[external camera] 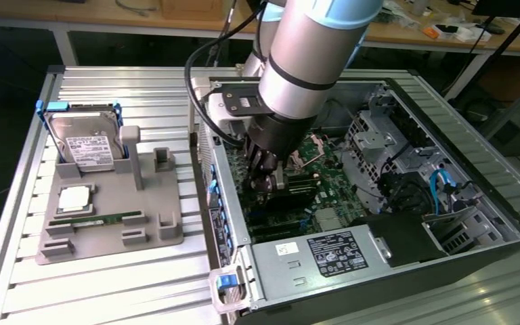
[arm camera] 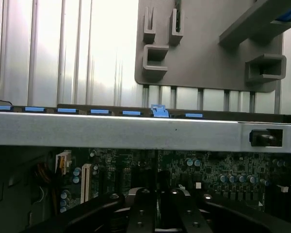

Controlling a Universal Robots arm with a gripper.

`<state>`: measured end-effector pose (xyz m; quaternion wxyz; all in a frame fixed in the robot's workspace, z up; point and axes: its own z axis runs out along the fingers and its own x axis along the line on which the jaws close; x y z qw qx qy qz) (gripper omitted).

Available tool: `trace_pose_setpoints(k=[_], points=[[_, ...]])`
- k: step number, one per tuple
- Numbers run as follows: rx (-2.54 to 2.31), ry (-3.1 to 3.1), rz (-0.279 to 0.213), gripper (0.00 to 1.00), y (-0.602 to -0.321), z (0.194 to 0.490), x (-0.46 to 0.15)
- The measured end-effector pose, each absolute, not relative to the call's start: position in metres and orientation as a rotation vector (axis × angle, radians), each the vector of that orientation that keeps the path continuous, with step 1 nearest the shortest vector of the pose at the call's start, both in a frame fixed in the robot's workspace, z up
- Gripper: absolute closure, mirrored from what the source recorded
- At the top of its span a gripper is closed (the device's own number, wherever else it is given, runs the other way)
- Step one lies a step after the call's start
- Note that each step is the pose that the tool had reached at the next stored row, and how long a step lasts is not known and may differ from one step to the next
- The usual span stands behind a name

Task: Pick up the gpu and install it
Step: 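Press down on the gpu until it lock into place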

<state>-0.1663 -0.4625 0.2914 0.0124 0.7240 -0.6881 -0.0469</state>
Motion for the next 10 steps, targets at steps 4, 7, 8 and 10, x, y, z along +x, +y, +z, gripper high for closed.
trace_pose_setpoints(k=[4, 7, 8, 10], points=[[2.257, -2.145, -0.146, 0.84, -0.463, 0.291, -0.156], [2.257, -2.145, -0.146, 0.84, -0.463, 0.291, -0.149], [2.257, -2.146, -0.145, 0.84, -0.463, 0.291, -0.146], [2.257, -2.146, -0.144, 0.84, -0.463, 0.291, -0.141]])
